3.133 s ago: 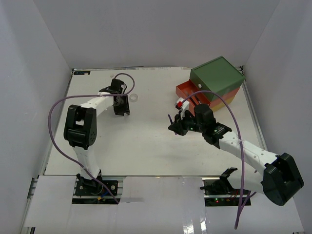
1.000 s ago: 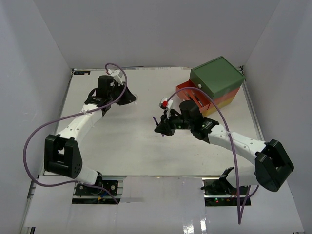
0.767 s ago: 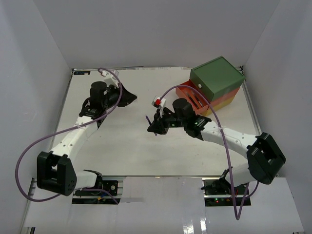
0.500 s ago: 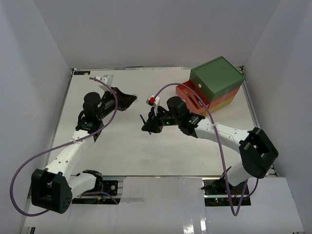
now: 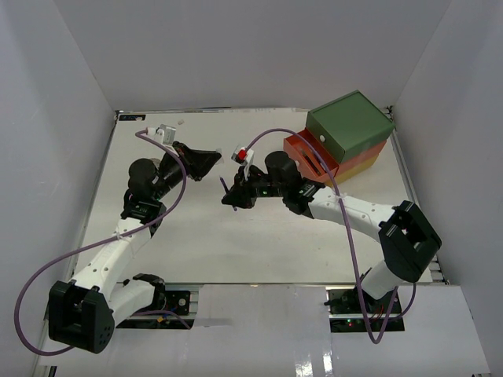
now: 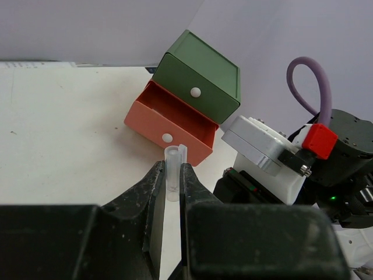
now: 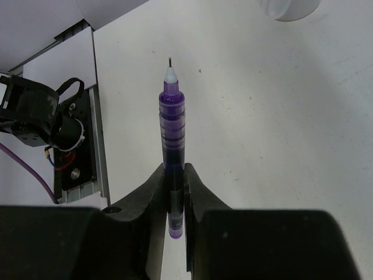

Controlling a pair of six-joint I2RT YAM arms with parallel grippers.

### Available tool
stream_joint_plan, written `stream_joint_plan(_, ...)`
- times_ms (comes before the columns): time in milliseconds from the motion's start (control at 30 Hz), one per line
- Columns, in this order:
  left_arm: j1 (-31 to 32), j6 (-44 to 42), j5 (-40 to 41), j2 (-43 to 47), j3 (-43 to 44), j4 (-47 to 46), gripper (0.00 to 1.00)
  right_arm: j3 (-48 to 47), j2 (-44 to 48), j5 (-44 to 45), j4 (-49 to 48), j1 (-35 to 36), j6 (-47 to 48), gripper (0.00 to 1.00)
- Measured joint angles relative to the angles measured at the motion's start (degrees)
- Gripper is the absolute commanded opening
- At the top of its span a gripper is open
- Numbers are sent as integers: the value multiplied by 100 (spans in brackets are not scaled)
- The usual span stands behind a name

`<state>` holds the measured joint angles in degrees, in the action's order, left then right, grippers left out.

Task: Sort the stationery into containers
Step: Close the pen cap on the pen.

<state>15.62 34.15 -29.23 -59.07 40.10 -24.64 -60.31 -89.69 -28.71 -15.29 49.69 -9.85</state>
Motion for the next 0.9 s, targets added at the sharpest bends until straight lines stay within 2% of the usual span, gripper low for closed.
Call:
stream_joint_plan(533, 0, 85, -175, 96, -127, -354, 0, -46, -7, 603, -149, -7, -254, 8)
stream_joint_plan(900, 0, 87, -216, 101, -199, -444, 0, -48, -4, 675, -326, -11, -450, 8)
